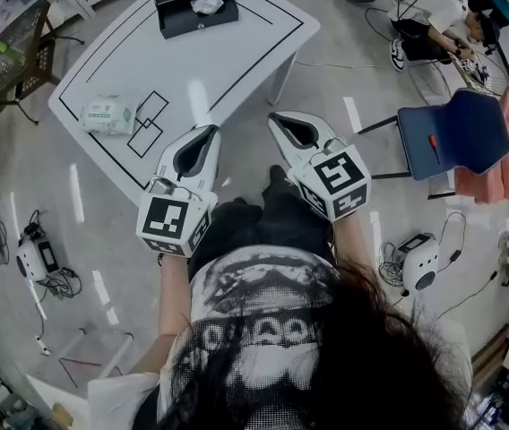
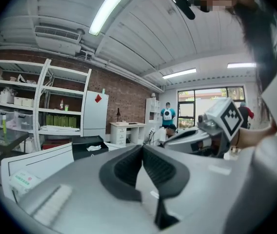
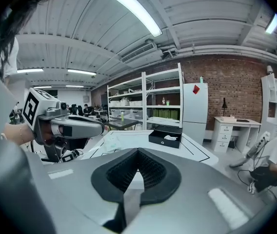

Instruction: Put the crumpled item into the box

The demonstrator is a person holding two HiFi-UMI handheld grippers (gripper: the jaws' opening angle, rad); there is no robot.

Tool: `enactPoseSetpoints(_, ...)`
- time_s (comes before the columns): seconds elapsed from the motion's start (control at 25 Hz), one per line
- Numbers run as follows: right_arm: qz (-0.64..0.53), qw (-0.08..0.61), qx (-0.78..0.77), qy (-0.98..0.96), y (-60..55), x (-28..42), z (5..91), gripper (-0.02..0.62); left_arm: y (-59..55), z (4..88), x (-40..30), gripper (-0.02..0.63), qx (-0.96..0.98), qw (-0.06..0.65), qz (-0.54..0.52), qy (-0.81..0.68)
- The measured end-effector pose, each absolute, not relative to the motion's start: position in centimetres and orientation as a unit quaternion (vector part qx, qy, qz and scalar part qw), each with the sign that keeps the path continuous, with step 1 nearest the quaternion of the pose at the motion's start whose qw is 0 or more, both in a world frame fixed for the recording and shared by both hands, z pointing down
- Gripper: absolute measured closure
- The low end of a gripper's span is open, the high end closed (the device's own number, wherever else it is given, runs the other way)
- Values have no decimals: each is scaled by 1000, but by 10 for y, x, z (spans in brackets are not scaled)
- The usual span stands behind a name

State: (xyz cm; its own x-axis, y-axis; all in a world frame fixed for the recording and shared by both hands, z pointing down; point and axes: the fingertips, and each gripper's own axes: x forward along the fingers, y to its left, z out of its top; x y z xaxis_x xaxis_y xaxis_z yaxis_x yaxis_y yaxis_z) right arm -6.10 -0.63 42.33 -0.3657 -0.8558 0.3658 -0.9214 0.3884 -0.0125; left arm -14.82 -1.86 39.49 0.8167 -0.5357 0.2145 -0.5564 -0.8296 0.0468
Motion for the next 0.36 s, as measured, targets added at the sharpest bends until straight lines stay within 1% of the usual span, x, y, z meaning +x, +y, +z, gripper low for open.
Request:
enactPoseSetpoints(0.16,111,153,553,-812,-3,-56,426,594,-16,396,-147,606,954,55,99,-277)
enactPoseSetpoints(0.36,105,157,574,-797,-1,-33,427,594,-21,396,-148,606,954,49,90,-281)
